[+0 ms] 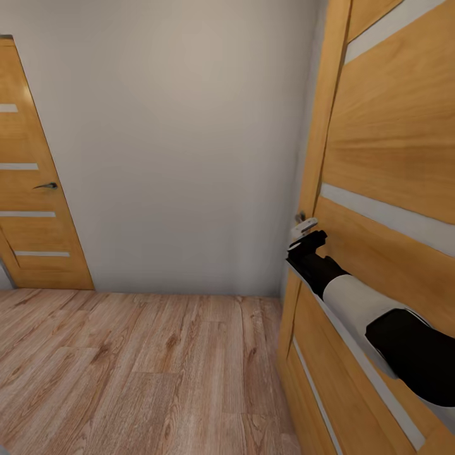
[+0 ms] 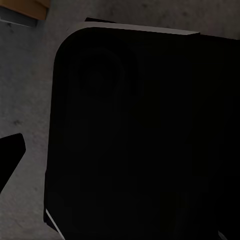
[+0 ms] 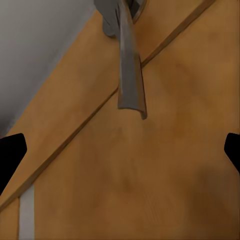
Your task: Move the two storage containers from the living room to the garage. In the garage, place one container on the floor and stack the other container on top of it (either order is fine).
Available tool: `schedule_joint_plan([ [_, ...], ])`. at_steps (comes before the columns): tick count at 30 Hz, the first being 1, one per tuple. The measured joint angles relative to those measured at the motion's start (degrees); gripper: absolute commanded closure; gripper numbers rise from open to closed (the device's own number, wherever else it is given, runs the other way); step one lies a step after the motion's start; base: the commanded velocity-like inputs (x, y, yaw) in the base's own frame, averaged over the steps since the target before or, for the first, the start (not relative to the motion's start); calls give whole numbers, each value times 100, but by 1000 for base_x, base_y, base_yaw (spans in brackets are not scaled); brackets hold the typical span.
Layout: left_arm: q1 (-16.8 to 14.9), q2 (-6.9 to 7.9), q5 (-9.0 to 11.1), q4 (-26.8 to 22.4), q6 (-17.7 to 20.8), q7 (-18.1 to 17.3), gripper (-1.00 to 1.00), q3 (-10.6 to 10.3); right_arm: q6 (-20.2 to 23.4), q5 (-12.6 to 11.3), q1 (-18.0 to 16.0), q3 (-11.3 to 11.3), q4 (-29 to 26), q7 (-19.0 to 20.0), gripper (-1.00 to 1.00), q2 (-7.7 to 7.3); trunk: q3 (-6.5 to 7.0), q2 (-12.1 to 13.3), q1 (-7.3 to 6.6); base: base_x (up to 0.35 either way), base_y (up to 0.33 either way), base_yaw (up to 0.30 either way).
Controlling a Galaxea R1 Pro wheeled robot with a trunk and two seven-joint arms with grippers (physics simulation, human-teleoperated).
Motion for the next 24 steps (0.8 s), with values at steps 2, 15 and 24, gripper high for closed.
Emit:
schedule_joint_plan([
  [2,0,0,-1,1,0,0,-100,0,-12,-14,0,9,-2,5,-100,-42,0,0,0,0,0,0],
  [15,0,0,-5,0,0,-2,-100,4,-13,-20,0,-94,2,-1,-100,-295,0,0,0,0,0,0],
  [24,0,0,-4,0,0,0,-100,3,7,-448,0,-111,-117,15,-100,-452,0,-1,0,0,0,0],
])
